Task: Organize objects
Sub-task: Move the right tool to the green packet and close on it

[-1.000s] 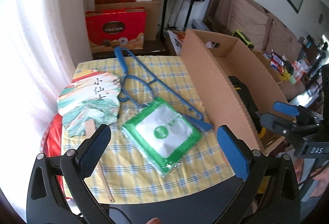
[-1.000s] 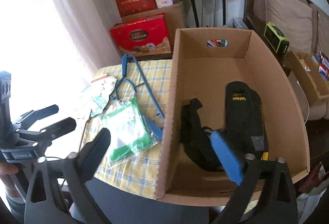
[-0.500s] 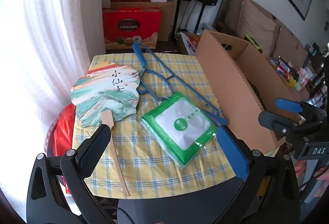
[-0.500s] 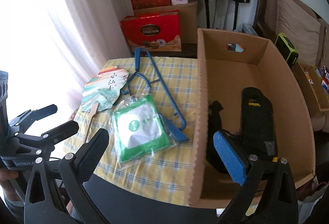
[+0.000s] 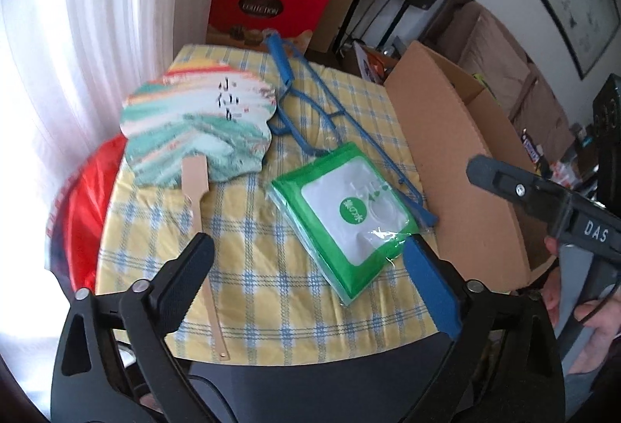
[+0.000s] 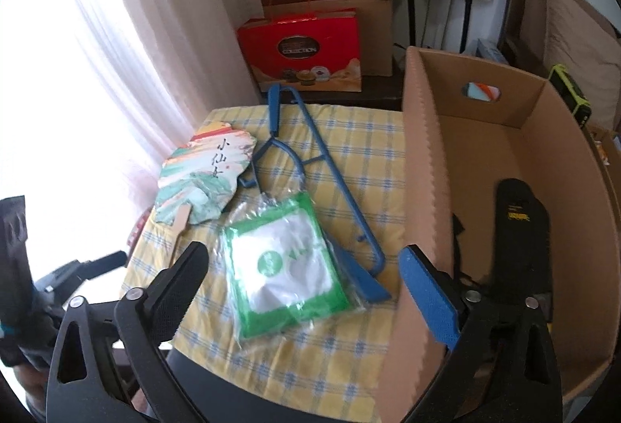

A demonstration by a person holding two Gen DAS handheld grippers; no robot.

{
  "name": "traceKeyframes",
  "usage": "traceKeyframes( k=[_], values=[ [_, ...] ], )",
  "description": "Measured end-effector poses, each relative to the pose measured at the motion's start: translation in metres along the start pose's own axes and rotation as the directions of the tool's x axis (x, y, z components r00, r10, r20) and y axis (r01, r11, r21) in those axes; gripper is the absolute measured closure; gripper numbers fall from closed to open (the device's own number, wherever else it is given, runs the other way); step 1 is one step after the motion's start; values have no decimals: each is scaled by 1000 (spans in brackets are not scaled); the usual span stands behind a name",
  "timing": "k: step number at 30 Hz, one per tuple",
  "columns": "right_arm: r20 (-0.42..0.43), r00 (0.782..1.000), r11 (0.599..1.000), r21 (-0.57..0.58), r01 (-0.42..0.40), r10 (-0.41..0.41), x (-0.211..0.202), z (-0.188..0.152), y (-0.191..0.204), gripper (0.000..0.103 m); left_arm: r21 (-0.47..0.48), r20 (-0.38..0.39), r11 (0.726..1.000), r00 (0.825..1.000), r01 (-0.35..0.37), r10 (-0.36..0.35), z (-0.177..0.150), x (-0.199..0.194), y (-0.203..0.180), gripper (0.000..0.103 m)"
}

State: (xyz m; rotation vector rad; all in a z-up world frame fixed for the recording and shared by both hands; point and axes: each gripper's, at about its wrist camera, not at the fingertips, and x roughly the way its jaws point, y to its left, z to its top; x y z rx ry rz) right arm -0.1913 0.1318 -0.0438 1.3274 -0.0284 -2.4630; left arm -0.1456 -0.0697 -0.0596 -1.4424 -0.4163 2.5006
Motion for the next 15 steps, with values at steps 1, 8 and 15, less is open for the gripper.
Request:
traceKeyframes(
  k=[1, 8, 15],
  values=[
    [-11, 1000, 1000, -1, -1, 1, 4, 1, 1, 13, -11, -9, 1000, 1000, 12, -12, -1, 5, 2, 12],
    [-78, 996, 999, -25, 44, -45, 44, 5, 7, 39, -34, -64, 998, 996, 55, -57, -11, 31, 1, 27],
    [-156, 986, 998, -43, 53, -59, 78, 11, 8, 44, -44, -116, 996, 990, 82, -86, -19, 58, -5, 30]
  ],
)
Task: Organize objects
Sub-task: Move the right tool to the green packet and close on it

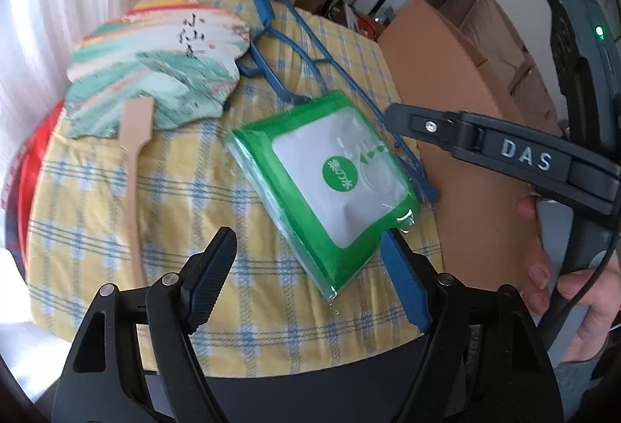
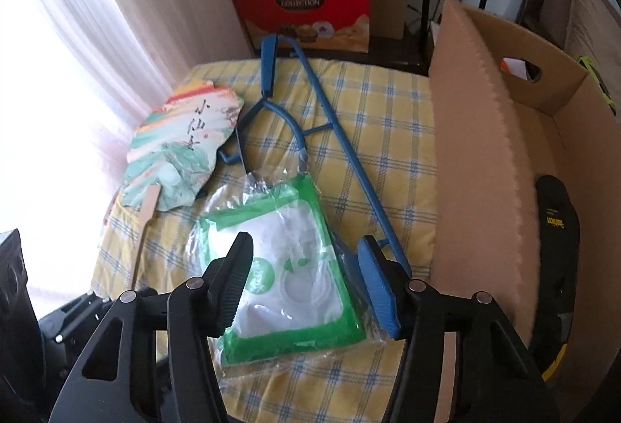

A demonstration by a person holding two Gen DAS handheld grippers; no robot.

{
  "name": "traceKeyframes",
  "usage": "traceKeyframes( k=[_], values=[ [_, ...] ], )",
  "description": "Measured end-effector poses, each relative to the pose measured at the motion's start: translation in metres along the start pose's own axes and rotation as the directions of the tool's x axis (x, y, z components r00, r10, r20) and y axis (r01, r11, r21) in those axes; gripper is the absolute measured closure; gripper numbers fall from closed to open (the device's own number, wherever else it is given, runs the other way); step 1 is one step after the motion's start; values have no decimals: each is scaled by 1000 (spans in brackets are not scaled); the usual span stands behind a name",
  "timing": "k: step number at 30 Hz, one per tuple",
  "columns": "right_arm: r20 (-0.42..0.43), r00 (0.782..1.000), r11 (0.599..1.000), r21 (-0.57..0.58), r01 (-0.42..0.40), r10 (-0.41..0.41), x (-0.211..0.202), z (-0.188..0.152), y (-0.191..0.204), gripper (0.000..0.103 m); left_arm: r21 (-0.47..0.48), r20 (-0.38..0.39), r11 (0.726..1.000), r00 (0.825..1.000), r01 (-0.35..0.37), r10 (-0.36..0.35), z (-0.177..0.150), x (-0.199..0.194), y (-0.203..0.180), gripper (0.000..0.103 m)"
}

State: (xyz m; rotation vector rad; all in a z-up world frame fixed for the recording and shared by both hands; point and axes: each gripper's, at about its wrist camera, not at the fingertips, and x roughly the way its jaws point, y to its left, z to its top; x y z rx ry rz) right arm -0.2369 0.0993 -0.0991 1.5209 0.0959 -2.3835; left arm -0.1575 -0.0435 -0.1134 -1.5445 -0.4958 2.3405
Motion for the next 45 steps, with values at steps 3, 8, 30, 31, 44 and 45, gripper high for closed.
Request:
traceKeyframes(
  k=[3, 8, 30, 31, 44, 45],
  values=[
    [-21, 1000, 1000, -5, 2, -2, 11, 5, 1, 44, -17, -7, 1000, 1000, 4, -4, 1, 9, 2, 30],
    [-66, 998, 1000, 24, 10, -8, 34, 13, -1, 44, -35, -15, 999, 1000, 4, -4, 1, 19, 8, 30],
    [-131, 985, 992, 71, -105, 114, 38, -1, 7, 42, 11, 29, 1000, 999, 26, -26, 6, 31, 6, 30],
    [-125, 985, 991, 78, -111, 121, 34, -1, 8, 42, 11, 29, 1000, 999, 27, -27, 6, 31, 6, 30],
    [-131, 973, 976, 130, -176, 193, 22, -16, 0, 52, 14, 51, 997, 996, 76, -76, 3, 27, 12, 30],
    [-132, 975, 979, 121, -164, 179, 23, -17, 0, 56, 17, 55, 997, 996, 75, -76, 2, 27, 12, 30]
  ],
)
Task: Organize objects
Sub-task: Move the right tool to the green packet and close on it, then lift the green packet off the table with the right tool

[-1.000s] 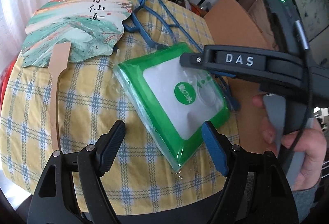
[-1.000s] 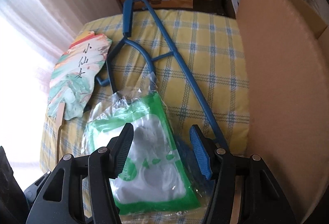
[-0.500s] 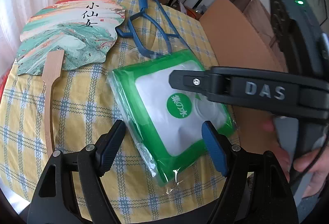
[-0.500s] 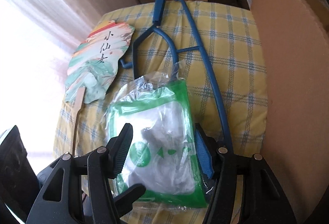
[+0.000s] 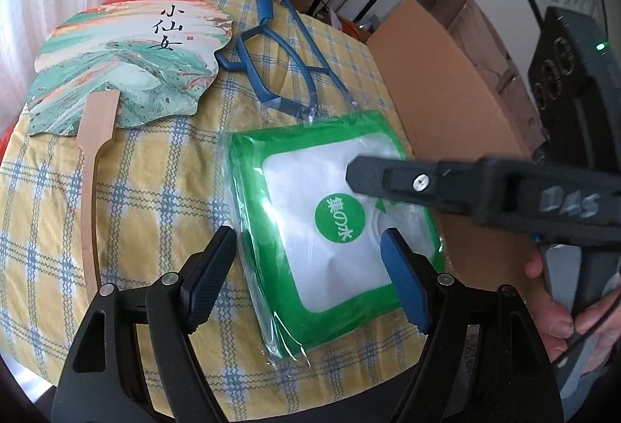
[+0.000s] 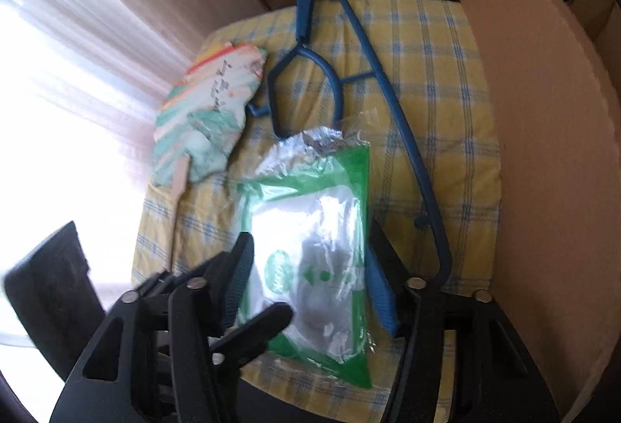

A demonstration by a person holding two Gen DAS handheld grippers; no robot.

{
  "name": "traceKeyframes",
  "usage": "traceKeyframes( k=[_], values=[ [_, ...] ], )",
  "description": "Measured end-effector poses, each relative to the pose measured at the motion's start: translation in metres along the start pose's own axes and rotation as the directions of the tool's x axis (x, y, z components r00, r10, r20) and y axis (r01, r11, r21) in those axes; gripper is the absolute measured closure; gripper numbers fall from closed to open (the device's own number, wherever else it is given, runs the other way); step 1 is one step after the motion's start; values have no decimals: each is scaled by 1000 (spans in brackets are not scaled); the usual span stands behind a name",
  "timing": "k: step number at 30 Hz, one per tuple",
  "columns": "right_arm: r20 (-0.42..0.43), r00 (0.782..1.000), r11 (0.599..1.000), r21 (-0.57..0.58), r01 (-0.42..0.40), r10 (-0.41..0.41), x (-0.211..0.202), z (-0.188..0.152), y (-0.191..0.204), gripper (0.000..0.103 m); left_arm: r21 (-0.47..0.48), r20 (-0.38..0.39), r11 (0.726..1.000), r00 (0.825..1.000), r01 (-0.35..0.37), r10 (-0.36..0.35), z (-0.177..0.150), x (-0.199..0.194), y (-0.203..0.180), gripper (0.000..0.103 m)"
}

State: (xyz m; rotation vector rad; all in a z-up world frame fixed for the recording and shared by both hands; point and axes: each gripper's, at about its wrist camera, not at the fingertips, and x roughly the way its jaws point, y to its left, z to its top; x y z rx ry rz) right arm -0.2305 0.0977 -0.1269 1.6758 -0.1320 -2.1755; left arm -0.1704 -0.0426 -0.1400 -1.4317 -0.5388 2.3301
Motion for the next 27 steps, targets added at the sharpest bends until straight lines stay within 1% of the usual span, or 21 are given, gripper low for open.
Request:
traceKeyframes(
  k=[1, 2, 3, 5, 6, 8, 12, 14, 15, 20, 23, 27],
  values=[
    [-1, 1000, 1000, -6, 13, -13, 1, -2, -1, 62, 3, 3, 1000, 1000, 0, 0, -1, -1, 0, 30],
    [0, 1000, 1000, -6, 13, -13, 0, -3, -2, 66, 7, 7, 1000, 1000, -1, 1, -2, -1, -1, 30],
    [7, 1000, 1000, -6, 8, -8, -1, -4, -3, 67, 10, 10, 1000, 1000, -1, 1, -2, -1, -1, 30],
    [22, 1000, 1000, -12, 7, -7, -6, -6, -3, 75, 8, 14, 1000, 1000, 2, -2, -3, -1, -1, 30],
    [30, 1000, 1000, -20, 10, -9, -9, -7, -1, 76, 1, 15, 1000, 1000, 8, -8, -3, -2, -1, 30],
    [53, 998, 999, -38, 17, -15, -16, -10, 4, 80, -25, 20, 999, 999, 34, -33, -3, -3, 2, 30],
    [108, 994, 998, -52, 26, -20, -32, -16, 13, 84, -81, 27, 990, 993, 120, -118, -4, -8, 7, 33],
    [121, 992, 998, -50, 33, -26, -36, -18, 14, 88, -88, 32, 986, 990, 142, -140, -5, -9, 7, 35],
    [128, 991, 998, -47, 34, -27, -38, -20, 14, 89, -92, 36, 983, 987, 157, -154, -6, -10, 8, 37],
    [156, 988, 999, -30, 16, -11, -49, -27, 12, 94, -134, 38, 966, 975, 223, -220, -7, -10, 13, 40],
    [165, 986, 1000, -27, 13, -9, -54, -29, 11, 95, -139, 36, 959, 969, 246, -243, -7, -9, 13, 41],
    [153, 988, 1000, -9, -2, 4, -54, -31, 6, 95, -120, 20, 963, 971, 239, -239, -7, -6, 9, 41]
  ],
)
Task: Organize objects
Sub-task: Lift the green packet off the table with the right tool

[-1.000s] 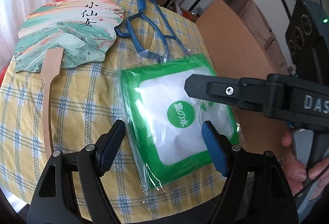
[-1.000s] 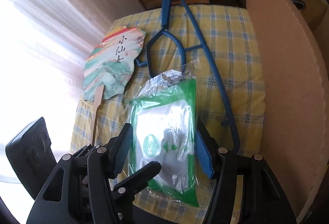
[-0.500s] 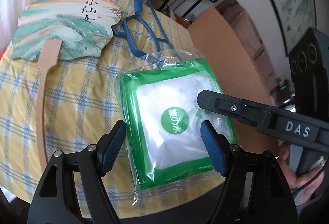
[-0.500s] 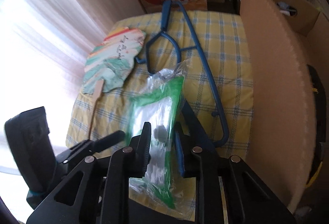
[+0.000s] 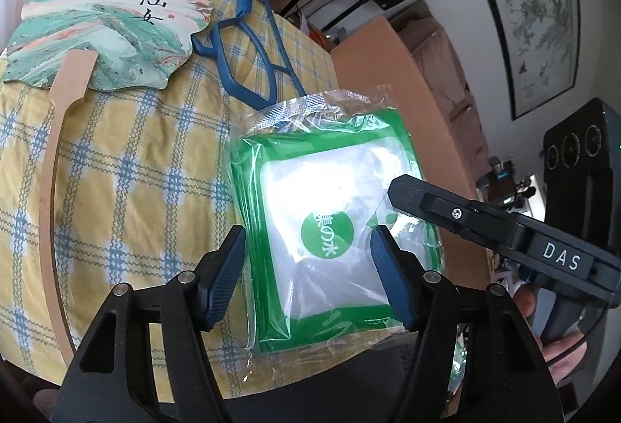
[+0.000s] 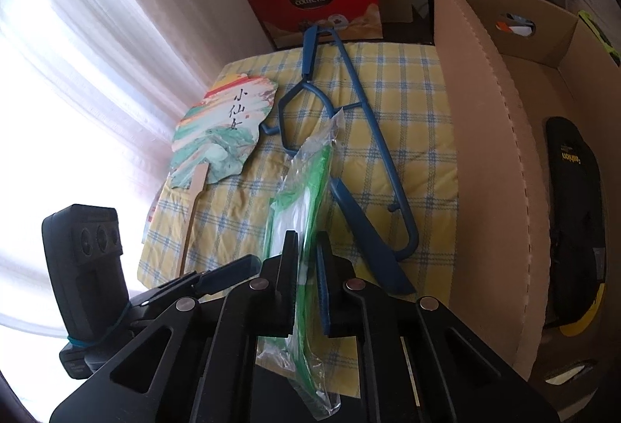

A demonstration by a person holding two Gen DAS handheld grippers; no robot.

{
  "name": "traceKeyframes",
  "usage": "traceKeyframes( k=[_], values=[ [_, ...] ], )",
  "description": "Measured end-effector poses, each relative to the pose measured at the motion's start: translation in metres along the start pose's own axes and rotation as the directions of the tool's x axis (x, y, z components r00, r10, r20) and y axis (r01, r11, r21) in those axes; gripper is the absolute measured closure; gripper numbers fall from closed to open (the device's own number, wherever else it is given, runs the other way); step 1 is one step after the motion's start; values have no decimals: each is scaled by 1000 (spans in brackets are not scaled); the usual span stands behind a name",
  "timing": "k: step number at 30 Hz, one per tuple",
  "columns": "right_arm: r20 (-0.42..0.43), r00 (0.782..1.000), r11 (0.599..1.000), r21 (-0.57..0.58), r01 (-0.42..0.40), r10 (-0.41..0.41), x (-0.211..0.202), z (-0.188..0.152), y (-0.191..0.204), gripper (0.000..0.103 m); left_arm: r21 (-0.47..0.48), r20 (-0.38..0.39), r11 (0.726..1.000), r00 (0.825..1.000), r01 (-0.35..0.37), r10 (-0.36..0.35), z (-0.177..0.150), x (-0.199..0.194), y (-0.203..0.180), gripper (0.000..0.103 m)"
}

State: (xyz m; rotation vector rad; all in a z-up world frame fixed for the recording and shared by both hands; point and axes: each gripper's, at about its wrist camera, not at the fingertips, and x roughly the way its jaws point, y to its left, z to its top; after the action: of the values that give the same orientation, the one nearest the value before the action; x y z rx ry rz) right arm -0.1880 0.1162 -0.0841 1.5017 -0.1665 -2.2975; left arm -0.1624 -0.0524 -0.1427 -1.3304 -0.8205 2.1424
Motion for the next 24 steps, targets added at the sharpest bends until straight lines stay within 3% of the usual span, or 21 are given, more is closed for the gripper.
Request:
traceKeyframes(
  k=[6, 11, 15, 17, 24],
  values=[
    [-34, 995, 994, 61, -94, 96, 8, -4, -7, 89, -9, -13, 1000, 999, 30, -30, -4, 2, 10, 41],
    [-91, 993, 995, 69, -75, 81, 31, -10, -5, 79, 34, -31, 999, 1000, -2, 3, -7, 3, 7, 42],
    [-93, 991, 992, 95, -83, 92, 39, -13, -9, 80, 48, -29, 999, 999, -14, 15, -12, 3, 6, 42],
    [-84, 992, 991, 107, -85, 94, 38, -13, -12, 87, 39, -32, 999, 999, -8, 9, -11, 2, 6, 42],
    [-54, 989, 983, 131, -126, 135, 27, -10, -11, 91, -7, -19, 997, 997, 74, -74, -11, -4, 5, 43]
  ],
)
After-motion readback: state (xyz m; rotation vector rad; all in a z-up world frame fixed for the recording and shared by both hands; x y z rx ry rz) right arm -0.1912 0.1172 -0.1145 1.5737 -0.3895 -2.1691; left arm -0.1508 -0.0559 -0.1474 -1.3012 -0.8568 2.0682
